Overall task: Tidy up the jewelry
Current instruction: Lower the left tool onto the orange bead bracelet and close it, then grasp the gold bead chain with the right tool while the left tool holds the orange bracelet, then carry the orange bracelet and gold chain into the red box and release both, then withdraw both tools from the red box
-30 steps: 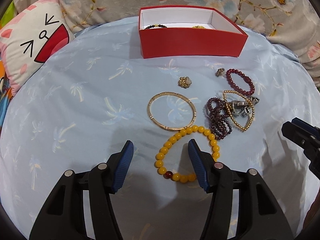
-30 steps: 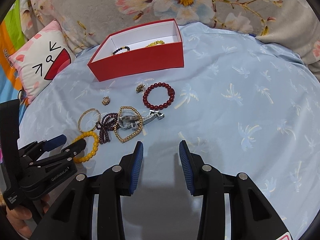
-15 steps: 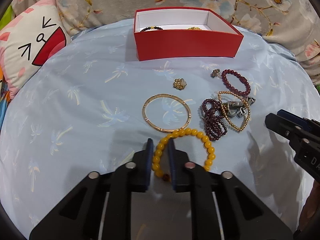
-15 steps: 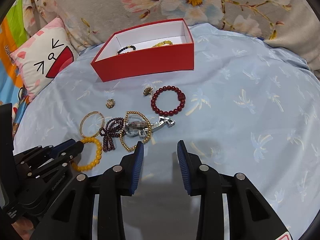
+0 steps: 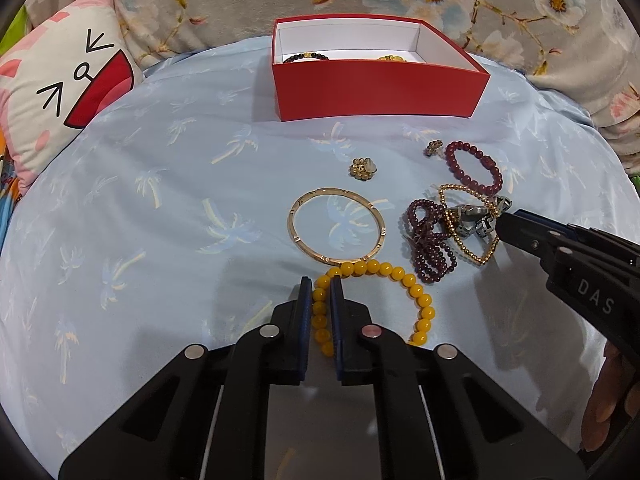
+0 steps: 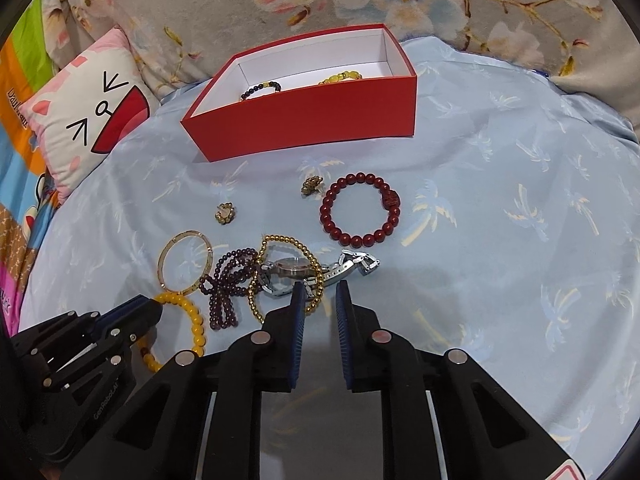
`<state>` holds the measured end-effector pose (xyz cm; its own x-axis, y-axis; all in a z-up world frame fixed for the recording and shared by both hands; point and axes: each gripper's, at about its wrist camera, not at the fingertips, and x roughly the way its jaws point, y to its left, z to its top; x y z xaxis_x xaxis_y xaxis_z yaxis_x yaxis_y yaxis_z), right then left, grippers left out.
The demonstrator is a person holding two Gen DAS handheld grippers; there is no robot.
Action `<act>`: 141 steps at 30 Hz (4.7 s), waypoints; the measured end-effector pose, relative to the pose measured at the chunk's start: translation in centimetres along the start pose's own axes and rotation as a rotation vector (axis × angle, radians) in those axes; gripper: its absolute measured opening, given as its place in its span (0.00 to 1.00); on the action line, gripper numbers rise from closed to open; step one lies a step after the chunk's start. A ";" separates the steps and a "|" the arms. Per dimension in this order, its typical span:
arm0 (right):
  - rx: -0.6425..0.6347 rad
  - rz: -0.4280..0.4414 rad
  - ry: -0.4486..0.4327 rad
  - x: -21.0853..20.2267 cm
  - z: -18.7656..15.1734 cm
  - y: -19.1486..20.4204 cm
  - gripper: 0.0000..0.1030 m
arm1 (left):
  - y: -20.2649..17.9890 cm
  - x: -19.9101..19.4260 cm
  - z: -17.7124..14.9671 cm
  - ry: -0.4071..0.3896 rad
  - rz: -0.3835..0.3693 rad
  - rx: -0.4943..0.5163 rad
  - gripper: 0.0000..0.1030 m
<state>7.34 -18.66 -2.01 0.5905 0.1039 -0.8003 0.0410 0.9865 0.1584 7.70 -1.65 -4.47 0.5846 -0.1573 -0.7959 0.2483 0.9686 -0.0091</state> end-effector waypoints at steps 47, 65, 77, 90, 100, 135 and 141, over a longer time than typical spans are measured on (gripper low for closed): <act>0.027 0.051 -0.108 -6.7 0.8 -0.8 0.03 | -1.0 -3.2 1.5 -0.051 -0.067 -0.001 0.07; -0.025 0.057 -0.214 -9.2 5.7 0.1 0.03 | -1.7 -6.7 8.5 -0.200 -0.046 0.018 0.07; -0.023 0.066 -0.248 -8.0 10.9 0.1 0.03 | -1.5 -6.5 14.4 -0.284 -0.016 0.008 0.07; -0.029 0.048 -0.259 -4.1 17.2 -0.3 0.03 | -0.1 -3.3 20.6 -0.312 -0.004 -0.022 0.07; -0.023 0.025 -0.173 2.3 18.4 -1.2 0.03 | 0.2 2.4 22.6 -0.252 -0.002 -0.041 0.07; -0.027 -0.022 -0.102 7.2 16.3 -2.3 0.22 | -0.9 6.9 21.7 -0.186 0.031 -0.021 0.27; -0.024 -0.013 -0.123 5.3 15.3 -2.3 0.22 | -1.2 5.1 20.8 -0.201 0.026 -0.009 0.27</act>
<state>22.69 -22.30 2.26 0.6847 0.0766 -0.7248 0.0309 0.9905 0.1339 26.46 -7.67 4.04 0.7332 -0.1661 -0.6594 0.2243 0.9745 0.0039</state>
